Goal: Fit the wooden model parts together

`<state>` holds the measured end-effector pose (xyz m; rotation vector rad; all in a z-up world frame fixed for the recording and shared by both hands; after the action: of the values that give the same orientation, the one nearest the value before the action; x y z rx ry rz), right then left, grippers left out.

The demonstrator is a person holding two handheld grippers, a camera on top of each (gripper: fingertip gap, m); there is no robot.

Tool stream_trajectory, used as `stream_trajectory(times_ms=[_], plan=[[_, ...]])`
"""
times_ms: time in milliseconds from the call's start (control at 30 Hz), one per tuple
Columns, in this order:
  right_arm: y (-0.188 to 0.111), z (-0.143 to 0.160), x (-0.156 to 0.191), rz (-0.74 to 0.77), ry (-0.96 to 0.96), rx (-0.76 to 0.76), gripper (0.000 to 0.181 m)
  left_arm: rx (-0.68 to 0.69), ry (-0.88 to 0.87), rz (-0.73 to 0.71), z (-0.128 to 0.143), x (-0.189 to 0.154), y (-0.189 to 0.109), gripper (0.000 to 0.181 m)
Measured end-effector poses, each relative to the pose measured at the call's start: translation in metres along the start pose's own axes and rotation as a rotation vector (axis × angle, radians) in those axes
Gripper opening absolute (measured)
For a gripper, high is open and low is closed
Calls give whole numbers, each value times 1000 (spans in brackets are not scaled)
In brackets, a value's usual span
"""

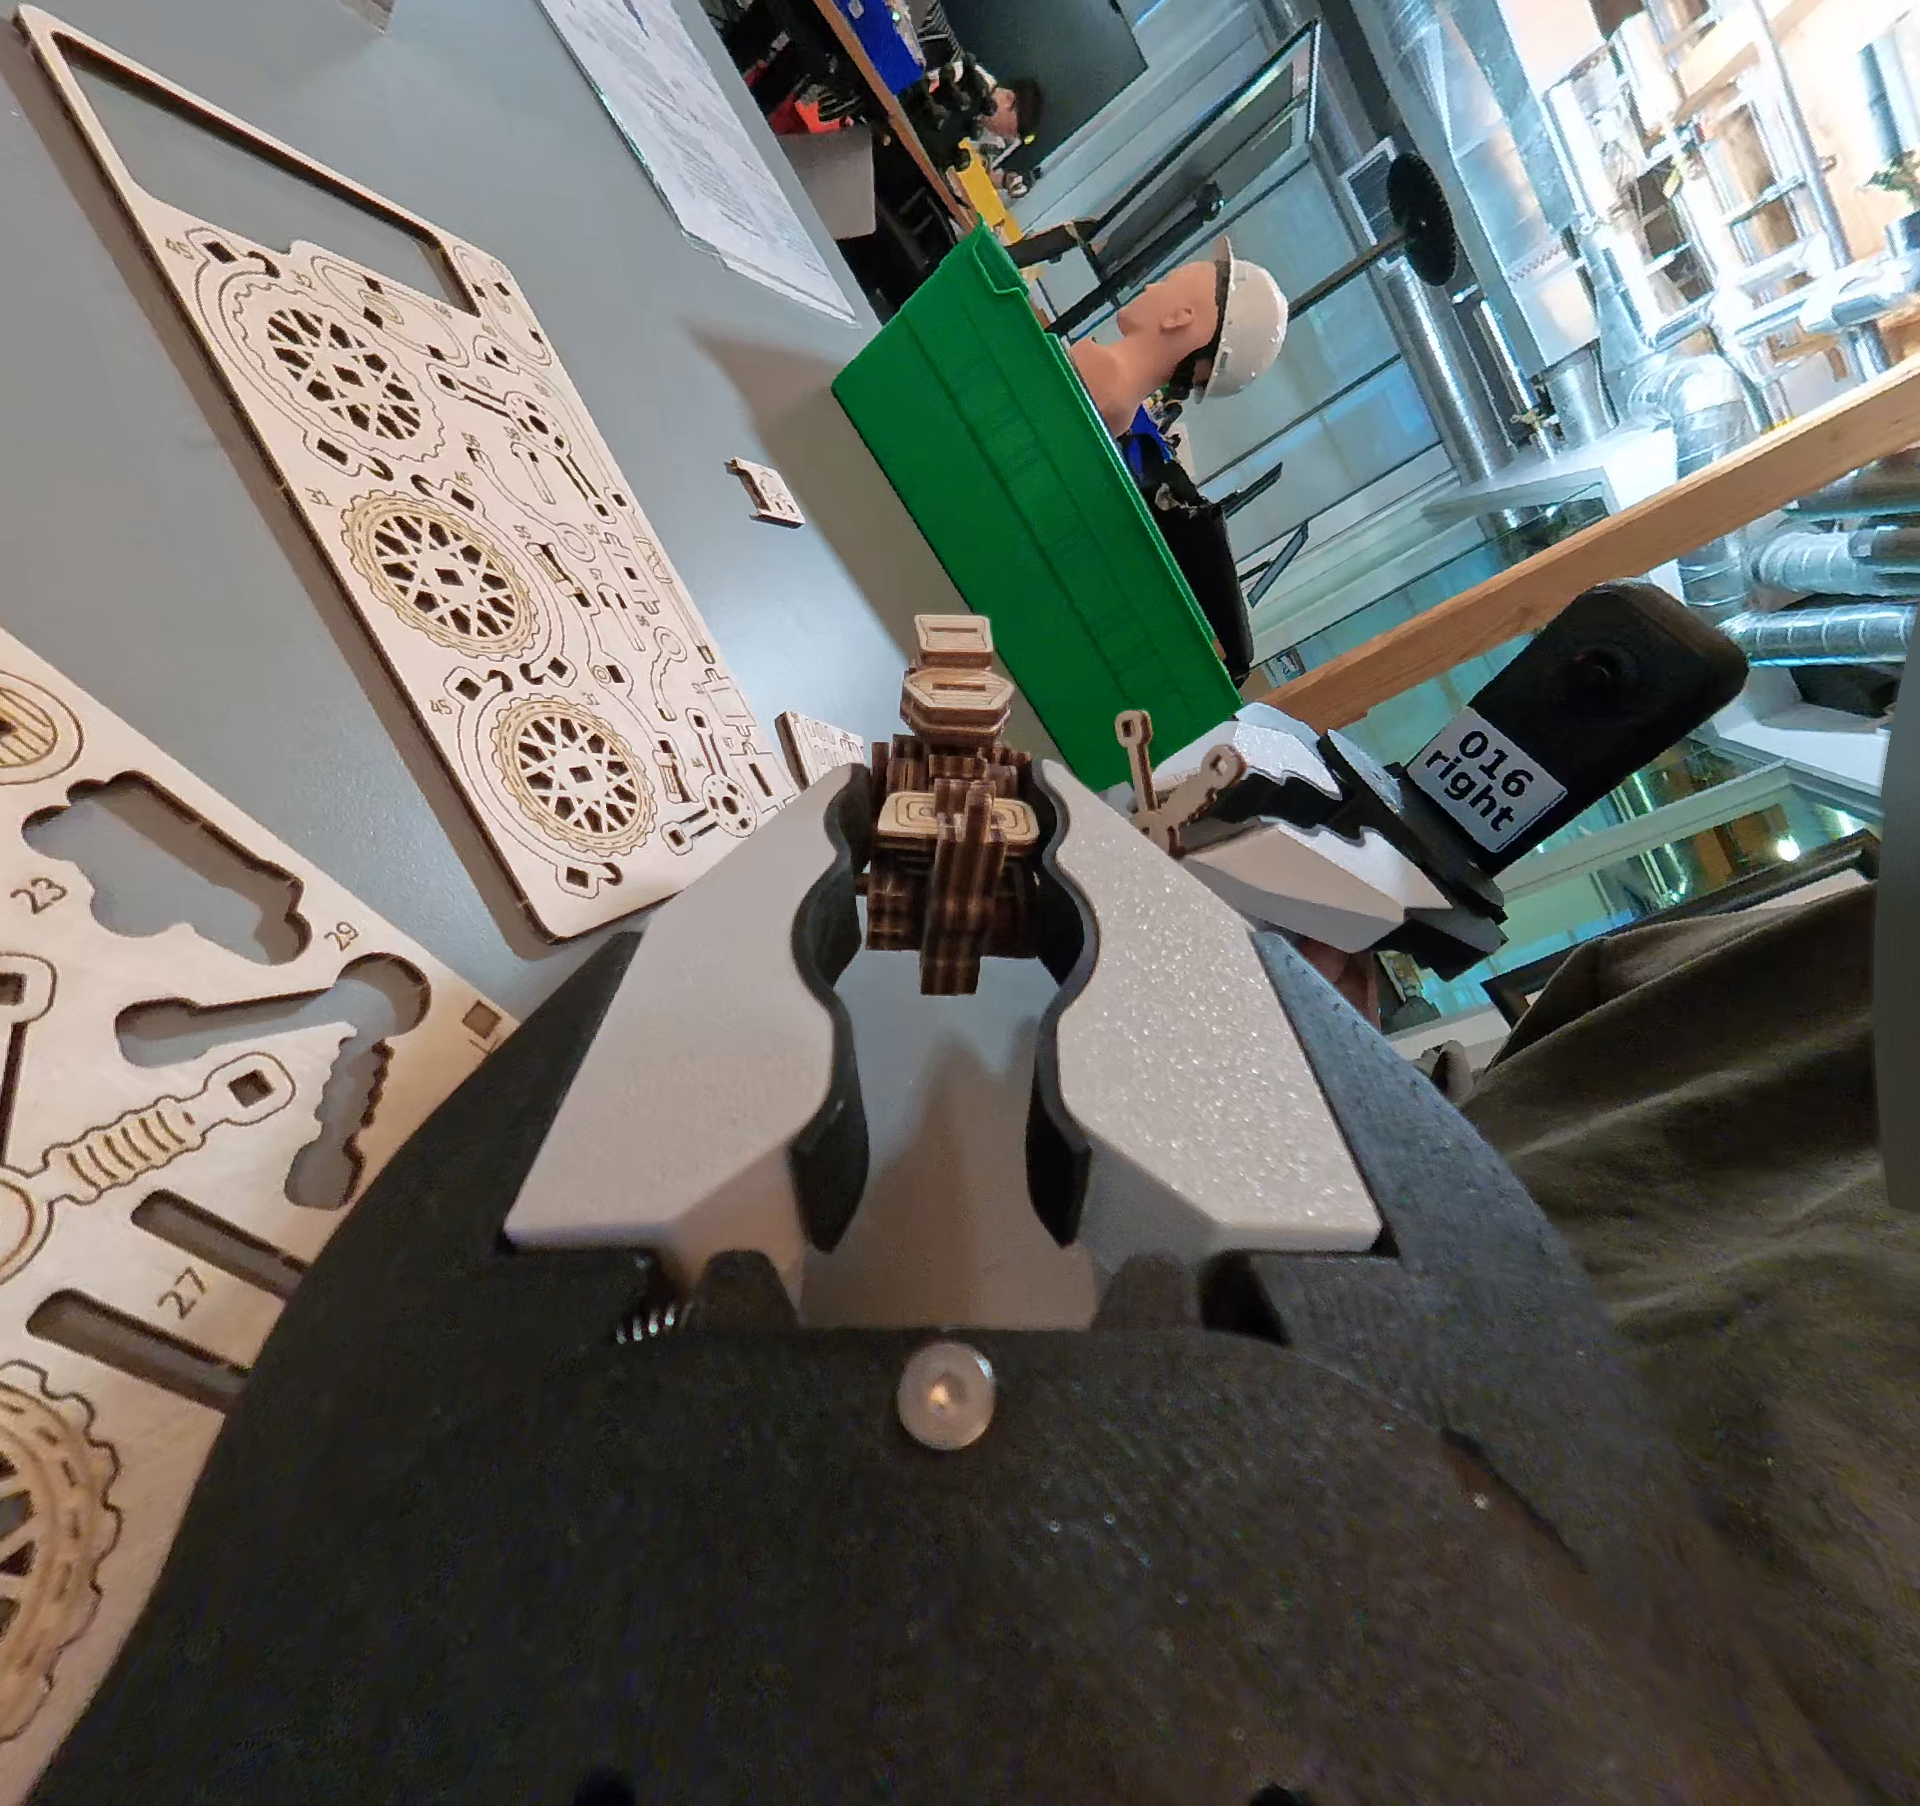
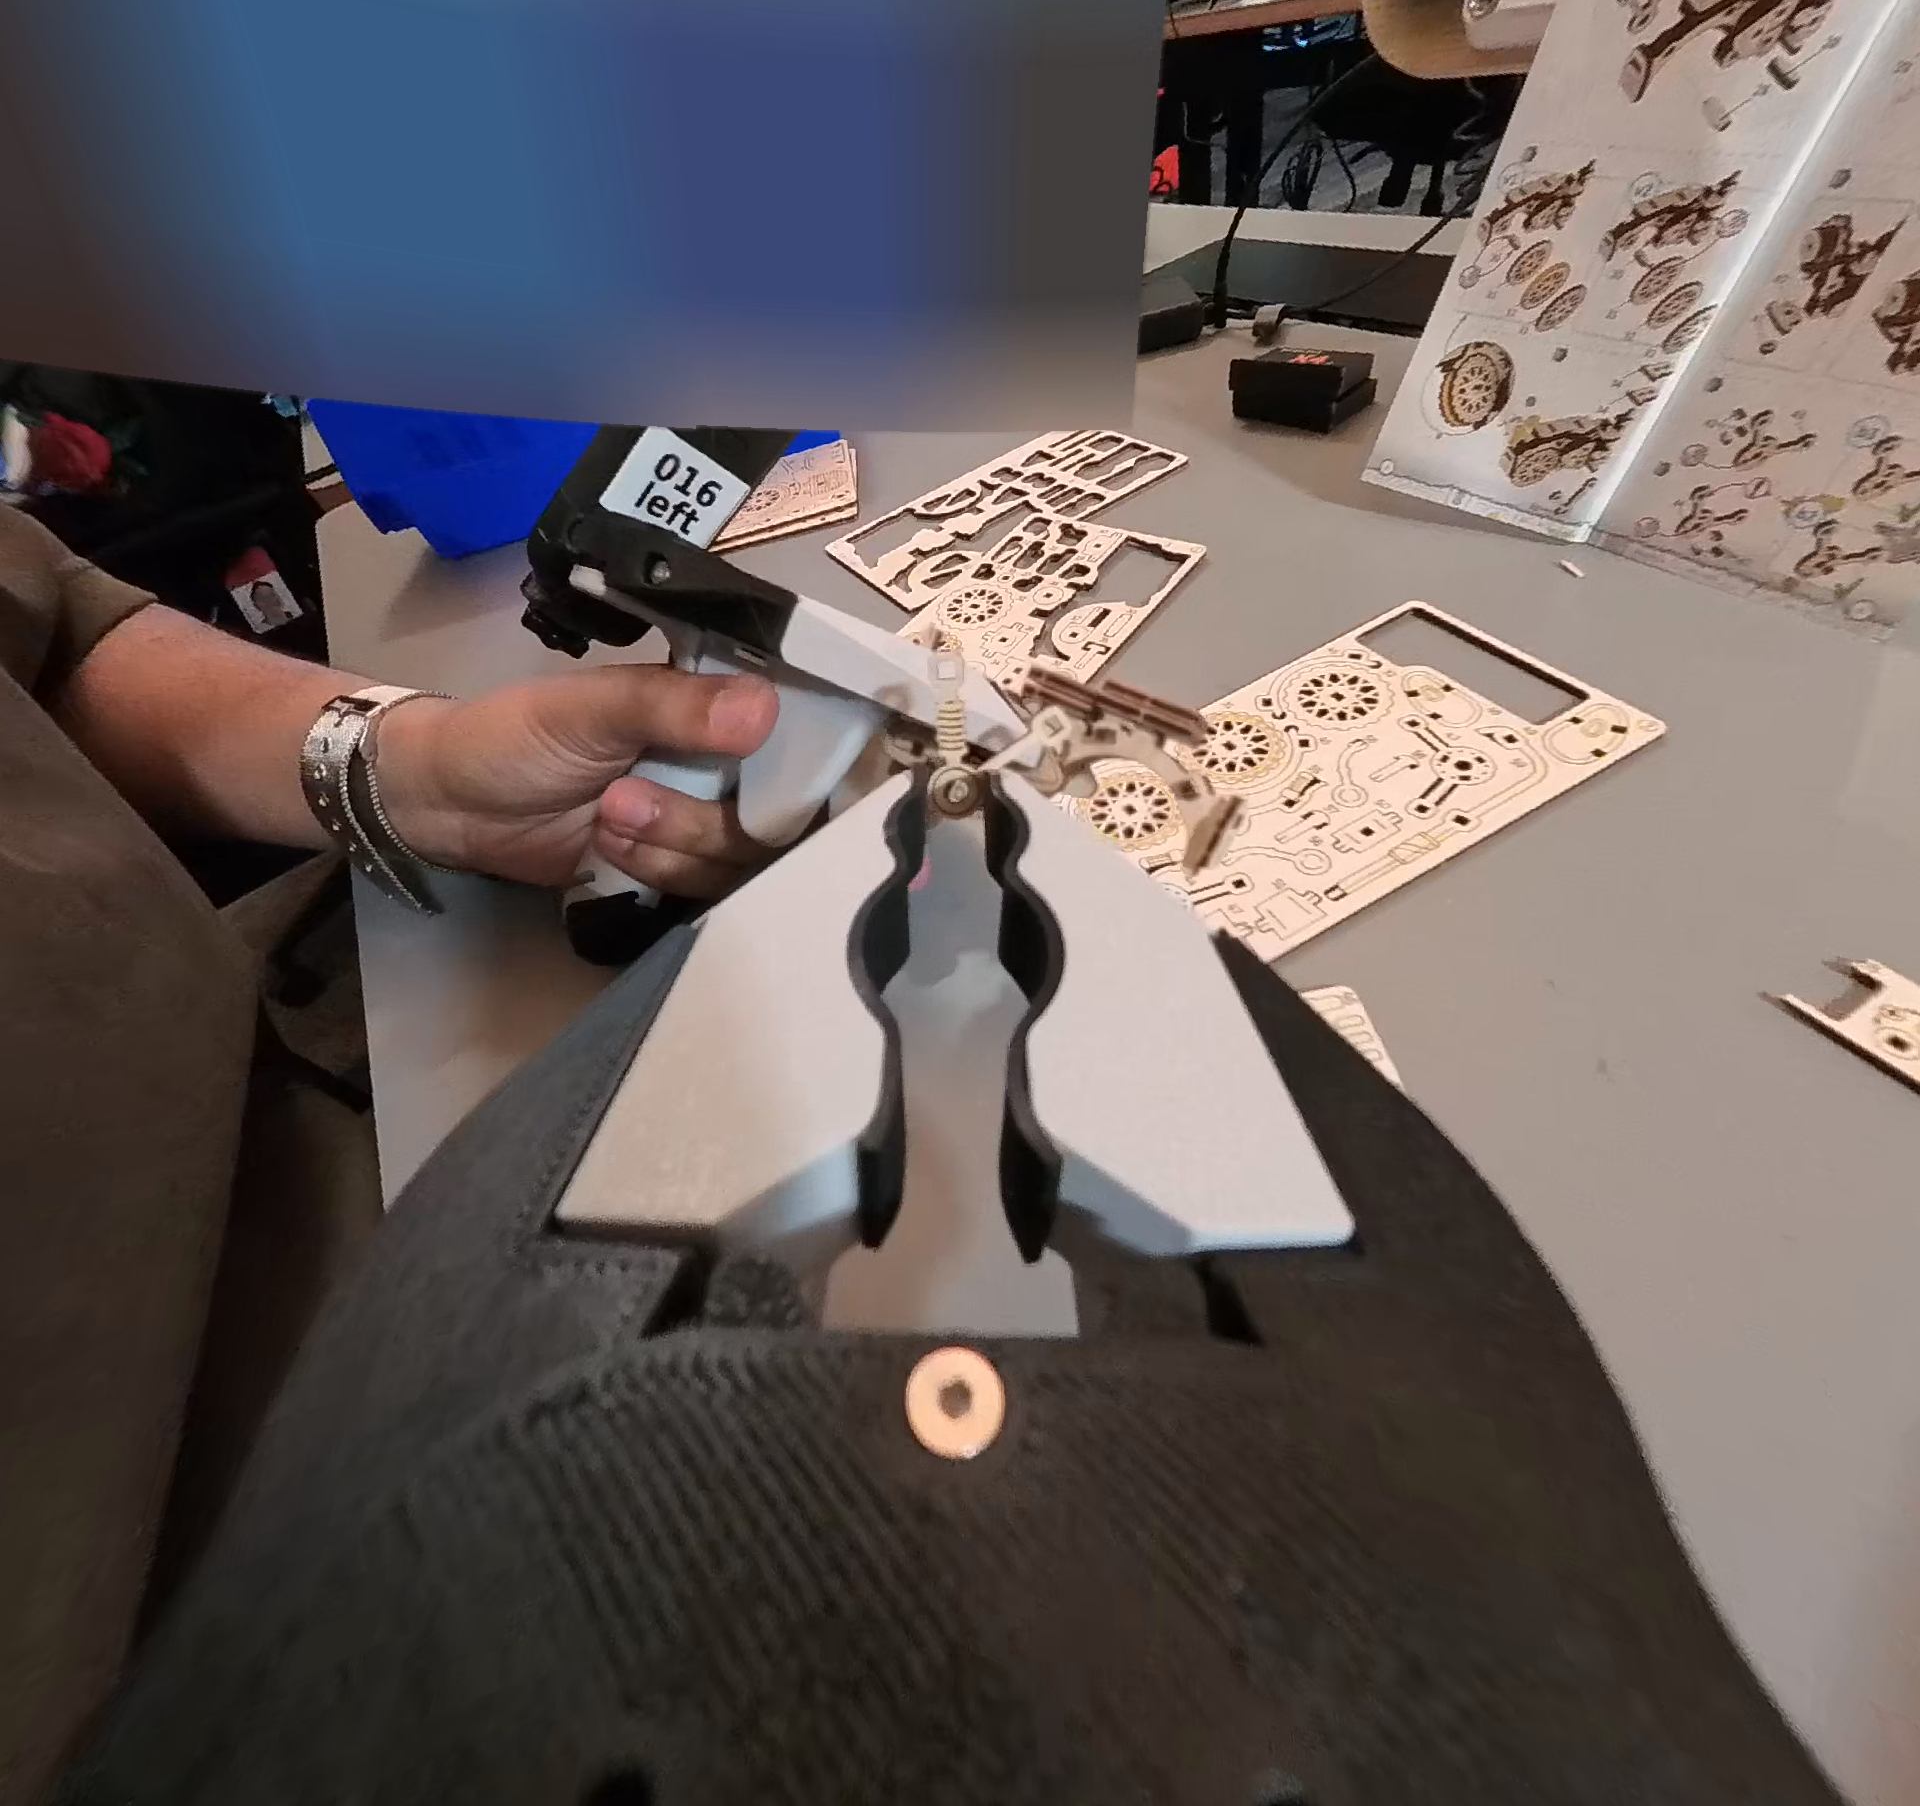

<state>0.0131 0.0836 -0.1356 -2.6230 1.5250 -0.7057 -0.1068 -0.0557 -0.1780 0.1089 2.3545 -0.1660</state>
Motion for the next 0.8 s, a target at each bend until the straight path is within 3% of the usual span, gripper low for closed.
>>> stream_trajectory(times_ms=[800], plan=[[2, 0, -6, -39, 35, -6, 9, -10, -46, 1, -1, 4, -1, 26]])
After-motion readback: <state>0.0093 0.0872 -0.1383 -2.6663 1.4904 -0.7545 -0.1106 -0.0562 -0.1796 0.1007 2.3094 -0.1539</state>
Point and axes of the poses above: each gripper's, where its closed fingertips meet, y out along the fingers, z out of its underside, x = y × z across the jaws, the point moved 10 cm from there along -y, back along the fingers, and after that the axes turned 10 degrees about y, right-handed, at the moved point
